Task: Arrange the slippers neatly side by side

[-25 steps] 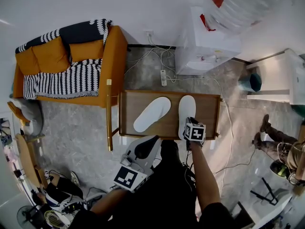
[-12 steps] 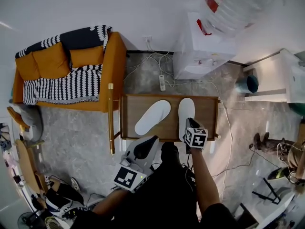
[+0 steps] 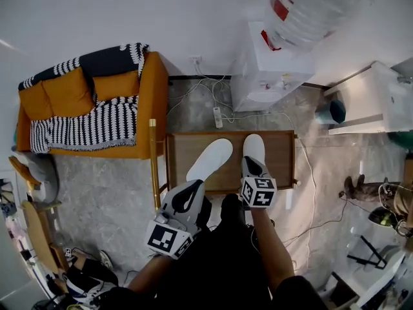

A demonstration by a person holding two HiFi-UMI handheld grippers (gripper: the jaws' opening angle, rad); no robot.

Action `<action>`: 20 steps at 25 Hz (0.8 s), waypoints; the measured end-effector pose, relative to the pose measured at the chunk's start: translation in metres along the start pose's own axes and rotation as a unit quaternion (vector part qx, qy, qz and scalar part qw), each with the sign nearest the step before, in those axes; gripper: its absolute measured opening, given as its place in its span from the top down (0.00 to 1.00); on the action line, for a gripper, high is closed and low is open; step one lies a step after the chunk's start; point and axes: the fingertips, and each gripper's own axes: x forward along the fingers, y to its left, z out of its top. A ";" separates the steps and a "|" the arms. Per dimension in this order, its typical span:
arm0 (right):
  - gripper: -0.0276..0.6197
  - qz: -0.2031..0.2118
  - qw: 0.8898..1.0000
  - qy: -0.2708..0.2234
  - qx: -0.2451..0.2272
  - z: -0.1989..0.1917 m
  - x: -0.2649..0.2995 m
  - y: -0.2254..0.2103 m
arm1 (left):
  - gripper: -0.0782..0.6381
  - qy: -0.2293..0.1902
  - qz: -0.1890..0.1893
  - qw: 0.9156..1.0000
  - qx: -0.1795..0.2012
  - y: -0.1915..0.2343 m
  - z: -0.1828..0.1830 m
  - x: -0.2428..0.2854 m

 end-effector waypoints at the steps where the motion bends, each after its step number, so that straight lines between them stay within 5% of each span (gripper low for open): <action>1: 0.93 0.002 1.000 0.001 0.001 -0.003 0.002 0.006 | 0.87 0.001 0.000 1.000 0.000 0.003 0.000 -0.002; 20: 0.92 0.017 0.995 0.089 0.049 -0.077 0.057 0.057 | 0.87 0.025 -0.014 1.000 -0.007 0.041 -0.018 -0.016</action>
